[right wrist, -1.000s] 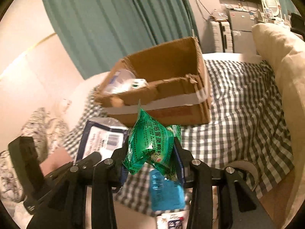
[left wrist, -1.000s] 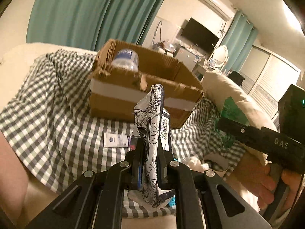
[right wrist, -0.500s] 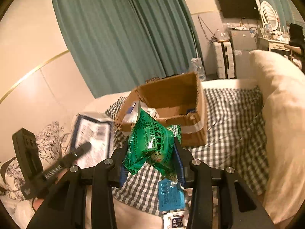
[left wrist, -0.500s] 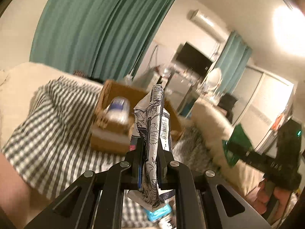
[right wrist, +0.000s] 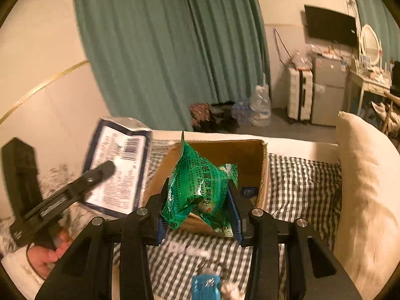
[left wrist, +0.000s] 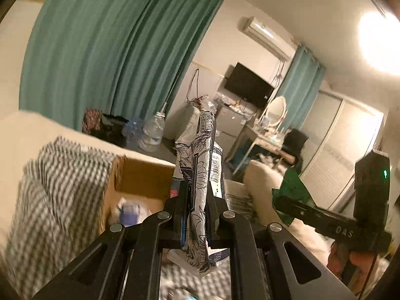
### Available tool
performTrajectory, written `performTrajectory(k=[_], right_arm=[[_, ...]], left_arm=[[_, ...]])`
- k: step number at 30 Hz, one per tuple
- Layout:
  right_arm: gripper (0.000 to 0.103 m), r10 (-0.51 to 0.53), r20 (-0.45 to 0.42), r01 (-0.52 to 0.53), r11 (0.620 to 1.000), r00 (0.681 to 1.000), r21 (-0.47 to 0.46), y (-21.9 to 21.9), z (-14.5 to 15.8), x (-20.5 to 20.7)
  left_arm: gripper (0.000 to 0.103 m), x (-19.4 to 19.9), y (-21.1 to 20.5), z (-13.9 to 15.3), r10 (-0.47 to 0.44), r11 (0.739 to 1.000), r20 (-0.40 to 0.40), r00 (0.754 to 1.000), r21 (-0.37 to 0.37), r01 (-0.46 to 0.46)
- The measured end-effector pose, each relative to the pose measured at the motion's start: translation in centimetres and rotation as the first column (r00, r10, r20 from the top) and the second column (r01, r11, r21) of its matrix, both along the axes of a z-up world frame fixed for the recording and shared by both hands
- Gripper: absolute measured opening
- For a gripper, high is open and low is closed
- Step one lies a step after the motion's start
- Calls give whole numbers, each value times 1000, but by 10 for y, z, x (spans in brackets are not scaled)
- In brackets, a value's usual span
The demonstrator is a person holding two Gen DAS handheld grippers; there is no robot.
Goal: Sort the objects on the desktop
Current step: 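Carry the wrapper and green packet into the cardboard box and release both, then grasp the blue blister pack with the left gripper while the right grasps the white tape roll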
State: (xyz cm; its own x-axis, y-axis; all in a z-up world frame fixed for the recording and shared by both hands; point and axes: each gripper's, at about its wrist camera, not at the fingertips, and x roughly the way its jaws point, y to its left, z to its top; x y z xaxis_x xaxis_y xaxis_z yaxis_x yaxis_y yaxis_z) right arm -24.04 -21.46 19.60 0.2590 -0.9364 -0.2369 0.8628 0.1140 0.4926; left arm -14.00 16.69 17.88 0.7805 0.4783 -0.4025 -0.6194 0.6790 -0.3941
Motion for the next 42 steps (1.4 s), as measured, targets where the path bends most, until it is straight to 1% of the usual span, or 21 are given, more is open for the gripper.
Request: performTrajectory(k=[4,6,9,10,11,12,13,14,15,16,17,19,23,25,26,28,31,33,37,38,42], right_arm=[[39,29,55,-33,997,998,76,-67,-19,-11],[39,39,61,-45,992,997,114,-93,-29,-16],[43,41,57,-50,987,998,156,-124,-44,-23],[52,35,67,-45,986,997,162,-132,-49,-26],[66,35,79,-47,986,996,160,-135,-53,-29],[72,35,93,-49,987,995,155,-136,-58,-33],[74,31,101,-46,988,994,149,-135,-60,-34],[74,30,106,-45,989,994,140,-133,-62,-36],[74,26,104,-41,989,994,139,-131,-64,-37],[74,38,96,-52,988,995,148,-125,-67,-36],[74,26,92,-39,988,995,147,-118,-68,-36],[74,14,101,-28,989,995,144,-103,-69,-35],[74,-13,134,-4,992,991,124,-63,-66,-37],[76,-56,86,47,993,995,104,-30,-61,-35],[79,-67,67,60,994,996,91,-16,-60,-33],[80,-95,23,93,993,995,72,14,-61,-27],[80,-97,-62,102,992,993,79,51,-74,-12],[80,-97,-97,107,989,991,102,71,-88,1],[80,-102,-105,117,982,989,147,94,-128,21],[80,-99,-100,114,980,990,165,96,-139,26],[80,-80,-94,100,968,992,231,98,-164,40]], left_arm=[[11,30,42,-20,-13,1000,-78,997,-27,11],[11,42,64,-35,-16,999,-106,994,-51,10],[11,56,87,-54,-16,999,-145,989,-39,11],[12,60,91,-59,-26,999,-154,988,-39,20],[15,64,95,-67,-55,997,-146,988,-53,48],[24,65,96,-72,-77,995,-126,989,-70,69],[58,66,97,-76,-91,993,-113,989,-86,81],[97,66,95,-80,-73,993,-121,990,-105,61],[103,64,93,-82,-43,993,-116,992,-110,30],[103,58,89,-82,-77,992,-95,993,-105,67],[103,53,84,-82,-65,992,-62,996,-114,58],[103,51,79,-79,-48,991,-79,996,-127,38],[103,29,46,-63,13,997,-89,996,-80,-20],[103,17,30,-59,36,998,-107,994,-52,-41],[103,8,18,-60,43,998,-121,992,-43,-48],[103,-9,-3,-66,63,997,-149,987,-35,-69],[103,-29,-35,-85,45,998,-183,982,-35,-52],[103,-36,-60,-105,20,998,-207,978,-48,-30],[103,-39,-94,-145,-16,991,-254,967,-130,-18],[103,-36,-102,-157,-24,989,-282,959,-145,-17],[103,-29,-113,-190,-23,986,-363,931,-165,-39]])
